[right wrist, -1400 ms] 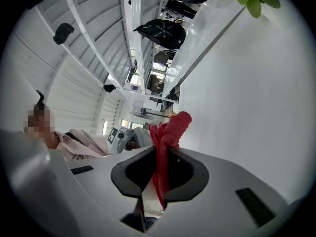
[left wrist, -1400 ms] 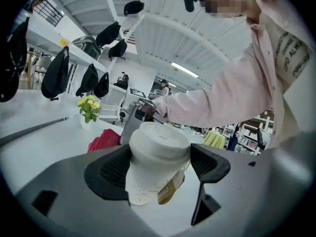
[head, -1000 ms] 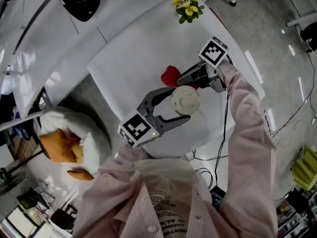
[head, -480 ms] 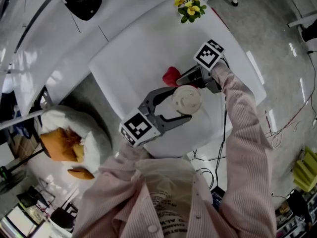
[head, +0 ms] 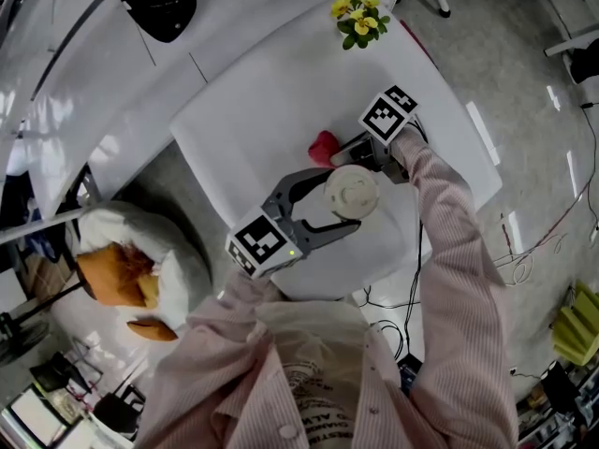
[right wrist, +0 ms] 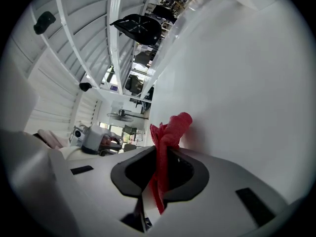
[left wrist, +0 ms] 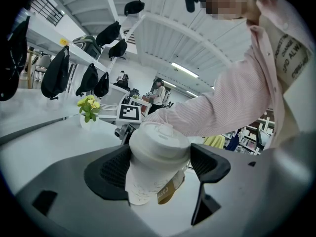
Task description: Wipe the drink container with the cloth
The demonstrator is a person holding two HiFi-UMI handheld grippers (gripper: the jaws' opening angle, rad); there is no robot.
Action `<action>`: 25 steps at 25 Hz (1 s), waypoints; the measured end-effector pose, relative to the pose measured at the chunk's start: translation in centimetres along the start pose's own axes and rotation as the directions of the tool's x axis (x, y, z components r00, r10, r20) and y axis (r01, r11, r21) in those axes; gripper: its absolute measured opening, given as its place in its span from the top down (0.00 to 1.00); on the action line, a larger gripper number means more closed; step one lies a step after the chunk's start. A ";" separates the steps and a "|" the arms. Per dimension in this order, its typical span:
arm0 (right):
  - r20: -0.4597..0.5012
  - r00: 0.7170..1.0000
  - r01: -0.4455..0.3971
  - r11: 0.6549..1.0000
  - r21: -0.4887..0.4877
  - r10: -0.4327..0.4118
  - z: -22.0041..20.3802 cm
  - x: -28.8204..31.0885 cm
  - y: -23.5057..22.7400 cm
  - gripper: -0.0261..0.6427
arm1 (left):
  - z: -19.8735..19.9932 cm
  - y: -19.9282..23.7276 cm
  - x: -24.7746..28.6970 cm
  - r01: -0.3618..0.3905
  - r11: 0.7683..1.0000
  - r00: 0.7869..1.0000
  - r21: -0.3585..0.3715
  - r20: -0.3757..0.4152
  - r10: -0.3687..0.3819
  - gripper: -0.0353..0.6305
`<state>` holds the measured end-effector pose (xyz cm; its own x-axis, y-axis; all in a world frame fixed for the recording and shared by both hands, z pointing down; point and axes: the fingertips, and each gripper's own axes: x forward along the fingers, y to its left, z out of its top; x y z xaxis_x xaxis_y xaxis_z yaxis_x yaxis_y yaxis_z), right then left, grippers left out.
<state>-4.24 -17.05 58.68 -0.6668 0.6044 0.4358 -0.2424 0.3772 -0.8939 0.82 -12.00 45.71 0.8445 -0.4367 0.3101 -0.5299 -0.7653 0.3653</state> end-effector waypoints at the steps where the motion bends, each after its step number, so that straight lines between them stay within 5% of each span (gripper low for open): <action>1: 0.006 1.000 0.008 1.000 -0.008 -0.008 0.0 0.0 0.0 0.89 | 0.0 0.0 0.0 0.000 1.000 1.000 0.001 -0.001 0.000 0.38; 7: 0.165 0.985 0.051 0.998 -0.049 -0.042 0.6 -1.6 0.5 0.89 | -0.2 -0.1 -0.1 0.006 1.000 1.000 0.003 0.000 -0.006 0.38; 12: 0.394 0.916 0.120 0.988 -0.100 -0.071 1.1 -4.7 1.8 0.89 | -0.2 -0.2 -0.1 0.003 1.000 1.000 0.028 0.001 -0.003 0.38; 19: 0.622 0.777 0.235 0.960 -0.152 -0.091 1.2 -9.3 5.3 0.89 | 0.7 -0.4 -0.7 -0.045 0.994 0.999 0.098 0.006 0.044 0.38; 25: 0.797 0.592 0.389 0.907 -0.159 -0.115 0.1 -13.3 8.7 0.89 | 3.0 0.0 -3.5 -0.133 0.988 0.986 0.076 0.110 0.124 0.38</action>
<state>2.45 -21.91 45.07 -0.9292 -0.2448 0.2769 -0.3677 0.6891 -0.6245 -1.85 -11.90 41.95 0.7757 -0.5776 0.2542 -0.6298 -0.7343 0.2533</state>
